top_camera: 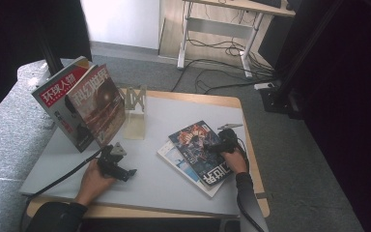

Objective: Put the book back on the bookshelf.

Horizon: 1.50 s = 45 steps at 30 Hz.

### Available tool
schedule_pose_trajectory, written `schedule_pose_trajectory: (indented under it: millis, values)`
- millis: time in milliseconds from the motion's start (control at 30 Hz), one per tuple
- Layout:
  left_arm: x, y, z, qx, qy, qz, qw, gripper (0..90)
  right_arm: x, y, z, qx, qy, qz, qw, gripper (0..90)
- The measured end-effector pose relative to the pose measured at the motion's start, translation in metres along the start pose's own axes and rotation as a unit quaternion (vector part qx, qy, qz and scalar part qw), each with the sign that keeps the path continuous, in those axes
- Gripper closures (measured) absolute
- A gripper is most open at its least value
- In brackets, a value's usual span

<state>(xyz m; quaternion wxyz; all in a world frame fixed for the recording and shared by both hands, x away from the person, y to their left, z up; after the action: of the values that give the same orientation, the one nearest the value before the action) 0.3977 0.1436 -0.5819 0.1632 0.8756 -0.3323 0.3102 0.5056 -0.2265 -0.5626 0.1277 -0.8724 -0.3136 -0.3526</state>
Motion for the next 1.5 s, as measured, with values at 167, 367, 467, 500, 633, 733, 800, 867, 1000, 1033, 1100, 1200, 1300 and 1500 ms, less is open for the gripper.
schedule_pose_trajectory:
  millis: [167,367,467,500,633,733,800,867,1000,1033,1100,1200,1300,1500]
  values:
    - [0.000,0.000,0.000,-0.001,0.001,0.000,1.0000,0.0,0.005,-0.014,0.004,0.006,0.003,-0.016,0.9998,0.0]
    - [0.000,0.000,0.000,0.000,0.000,-0.001,1.0000,0.0,0.013,-0.035,0.011,0.017,0.005,-0.038,0.9991,0.0]
    - [0.000,0.000,0.000,0.000,0.001,-0.001,1.0000,0.0,0.017,-0.046,0.015,0.024,0.007,-0.049,0.9985,0.0]
    - [0.000,0.000,0.000,0.000,0.001,-0.001,1.0000,0.0,0.018,-0.050,0.016,0.027,0.006,-0.051,0.9983,0.0]
    - [0.000,0.000,0.000,0.000,0.000,0.000,1.0000,0.0,0.022,-0.061,0.020,0.040,0.004,-0.056,0.9977,0.0]
    - [0.000,0.000,0.000,0.000,0.000,0.000,1.0000,0.0,0.023,-0.061,0.020,0.038,0.000,-0.054,0.9978,0.0]
    - [0.000,0.000,0.000,0.000,0.000,0.000,1.0000,0.0,0.024,-0.060,0.017,0.029,0.002,-0.058,0.9979,0.1]
    - [0.000,0.000,0.000,0.000,0.000,0.000,1.0000,0.0,0.025,-0.060,0.012,0.019,0.005,-0.057,0.9982,0.1]
    - [0.000,0.000,0.000,0.000,0.000,0.001,1.0000,0.0,0.027,-0.061,-0.001,0.015,0.016,-0.050,0.9985,0.3]
    - [0.000,0.000,0.000,0.000,0.000,0.000,1.0000,0.0,0.026,-0.062,-0.004,0.016,0.016,-0.051,0.9984,0.5]
    - [0.000,0.000,0.000,0.000,0.000,0.000,1.0000,0.0,0.024,-0.068,-0.010,0.021,0.014,-0.055,0.9981,0.9]
    - [0.000,0.000,0.000,0.000,0.000,0.000,1.0000,0.0,0.020,-0.077,-0.014,0.034,0.012,-0.060,0.9975,1.7]
    - [0.000,0.000,0.000,0.001,0.000,0.001,1.0000,0.0,0.013,-0.089,-0.017,0.048,0.007,-0.068,0.9965,1.7]
    - [0.000,0.000,0.000,0.000,0.001,0.001,1.0000,0.0,0.002,-0.110,-0.022,0.059,0.001,-0.080,0.9950,1.7]
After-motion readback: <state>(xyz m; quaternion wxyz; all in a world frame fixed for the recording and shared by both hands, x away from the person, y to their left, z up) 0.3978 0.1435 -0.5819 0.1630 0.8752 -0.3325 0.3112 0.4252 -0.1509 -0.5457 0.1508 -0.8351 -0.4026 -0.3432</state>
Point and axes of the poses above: each handheld gripper's, and its own axes: z roughly forward along the jaws, x roughly out of its top, y roughly to its right, the point moved 7 cm from there along z, roughly forward along the jaws, and after that the axes turned 6 degrees about -z, right-handed, at the moved point
